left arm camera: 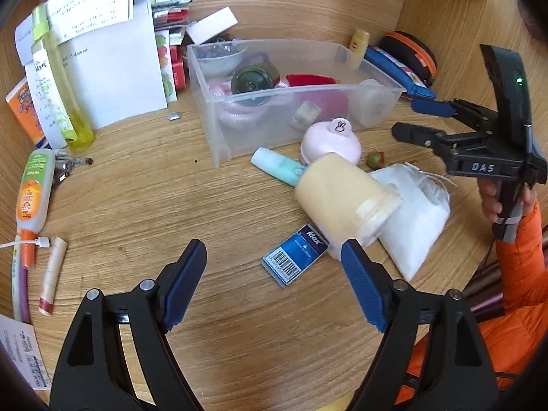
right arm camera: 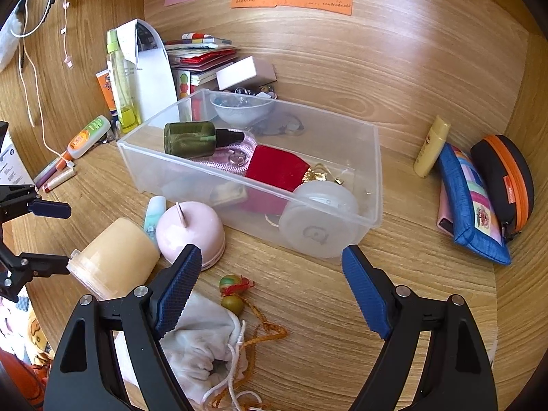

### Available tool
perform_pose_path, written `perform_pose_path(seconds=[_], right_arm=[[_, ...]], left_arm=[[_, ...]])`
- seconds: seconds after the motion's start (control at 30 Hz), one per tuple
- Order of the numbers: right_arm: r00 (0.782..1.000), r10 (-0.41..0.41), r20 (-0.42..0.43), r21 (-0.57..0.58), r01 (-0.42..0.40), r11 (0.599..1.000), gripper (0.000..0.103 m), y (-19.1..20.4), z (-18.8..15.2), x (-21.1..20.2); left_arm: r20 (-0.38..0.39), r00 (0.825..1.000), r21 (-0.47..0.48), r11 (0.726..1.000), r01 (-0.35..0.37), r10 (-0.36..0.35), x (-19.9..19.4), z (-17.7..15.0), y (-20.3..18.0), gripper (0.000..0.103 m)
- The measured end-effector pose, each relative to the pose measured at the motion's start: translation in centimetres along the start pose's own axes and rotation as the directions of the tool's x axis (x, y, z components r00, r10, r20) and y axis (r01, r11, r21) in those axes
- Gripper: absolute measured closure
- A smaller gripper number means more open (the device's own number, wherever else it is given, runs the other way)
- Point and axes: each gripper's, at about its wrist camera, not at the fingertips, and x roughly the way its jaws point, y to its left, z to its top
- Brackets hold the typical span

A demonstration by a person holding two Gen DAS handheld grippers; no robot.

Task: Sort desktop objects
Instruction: 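Grasp the cream jar with the left gripper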

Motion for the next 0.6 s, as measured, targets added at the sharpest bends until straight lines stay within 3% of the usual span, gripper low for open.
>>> perform_pose_path(seconds=[0.3, 0.6], right_arm=[[1.0, 0.004, -0.008, 0.005, -0.004, 1.0, 0.021, 0.1, -0.1, 0.2], [1.0, 0.011, -0.015, -0.008, -0.011, 1.0, 0.021, 0.5, -0.5, 0.2]], left_arm=[[0.037, 0.998, 0.037, 0.998, 0.055, -0.057, -1.1, 0.1, -1.1, 0.019], [-0.024, 0.993, 0.047, 0.992, 0.116, -0.115, 2.6, 1.7, -2.5, 0.018]])
